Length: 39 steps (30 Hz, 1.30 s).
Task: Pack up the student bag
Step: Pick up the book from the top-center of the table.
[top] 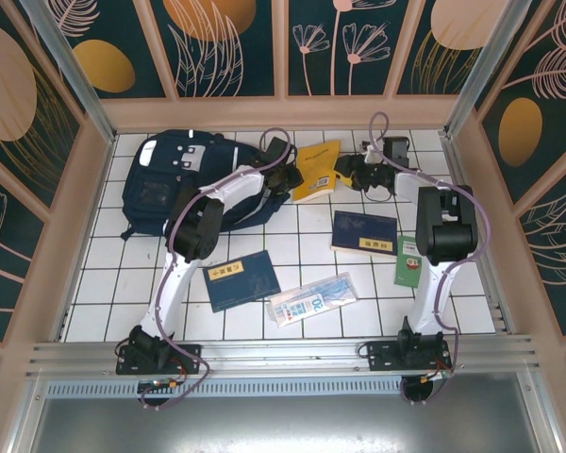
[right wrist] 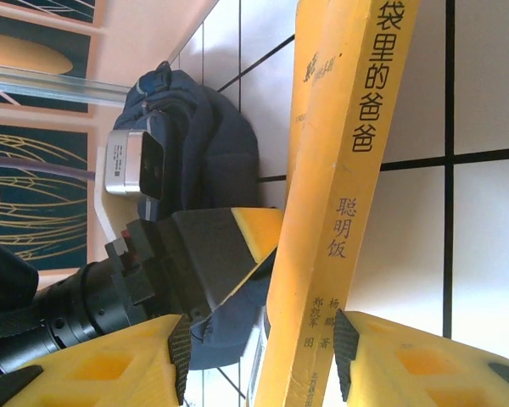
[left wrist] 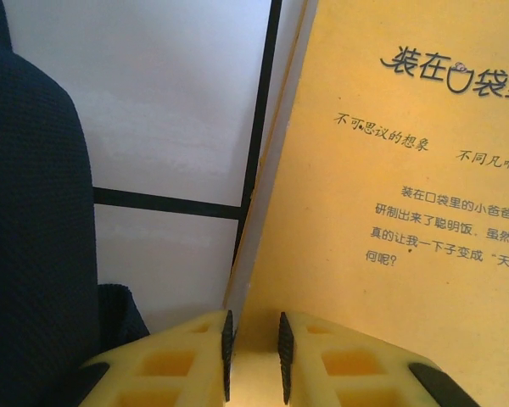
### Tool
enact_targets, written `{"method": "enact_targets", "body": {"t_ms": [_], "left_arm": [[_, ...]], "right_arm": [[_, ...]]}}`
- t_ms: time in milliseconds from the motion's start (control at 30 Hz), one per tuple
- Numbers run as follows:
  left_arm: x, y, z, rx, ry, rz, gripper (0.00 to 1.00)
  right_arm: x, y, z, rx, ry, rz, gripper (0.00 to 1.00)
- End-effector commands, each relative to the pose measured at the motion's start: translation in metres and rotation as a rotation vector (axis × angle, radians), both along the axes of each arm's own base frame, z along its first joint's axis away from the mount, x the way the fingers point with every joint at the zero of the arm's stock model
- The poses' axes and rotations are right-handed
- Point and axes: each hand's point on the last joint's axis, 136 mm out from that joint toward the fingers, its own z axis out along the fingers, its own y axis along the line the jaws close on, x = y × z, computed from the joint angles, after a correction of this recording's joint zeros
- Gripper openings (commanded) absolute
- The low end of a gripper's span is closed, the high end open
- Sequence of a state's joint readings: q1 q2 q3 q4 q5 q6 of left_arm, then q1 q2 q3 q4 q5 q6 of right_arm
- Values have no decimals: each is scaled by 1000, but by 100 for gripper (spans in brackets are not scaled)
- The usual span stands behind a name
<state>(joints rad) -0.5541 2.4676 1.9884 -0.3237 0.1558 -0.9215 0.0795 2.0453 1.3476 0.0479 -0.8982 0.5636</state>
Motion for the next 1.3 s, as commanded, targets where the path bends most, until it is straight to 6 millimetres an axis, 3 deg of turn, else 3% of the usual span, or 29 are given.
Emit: {"method": "enact_targets", "body": {"t_ms": [0,167,467,633,733,833,867,933,1100,1267], "left_arm": [[-45,-14,-48,27,151,-89,23],[-45,-15,-49,20,152,-89,23],[-48,-18,-49,7,156,-101,23],[-48,-16,-50,9,159,-101,23],[-48,-16,-49,14,154,-105,24],[-46,-16,-44,14,147,-107,24],[-44,-15,-40,11,140,-105,24],[-40,-16,-25,4,118,-107,24],[-30,-15,41,14,-11,-137,27],[-28,9,92,122,-127,-155,32]], "right_arm": [[-11,28,-2,8,24,95,50],[-7,27,-14,-38,41,95,50],[-7,64,5,53,-28,167,47],[3,54,-4,-10,-6,103,42],[7,41,-5,-30,0,66,31],[7,33,-4,-48,2,50,5],[6,32,-4,-55,0,50,0],[4,30,-1,-66,-6,39,0],[-2,23,15,-56,-36,6,0],[-9,19,36,-55,-74,-21,0]]}}
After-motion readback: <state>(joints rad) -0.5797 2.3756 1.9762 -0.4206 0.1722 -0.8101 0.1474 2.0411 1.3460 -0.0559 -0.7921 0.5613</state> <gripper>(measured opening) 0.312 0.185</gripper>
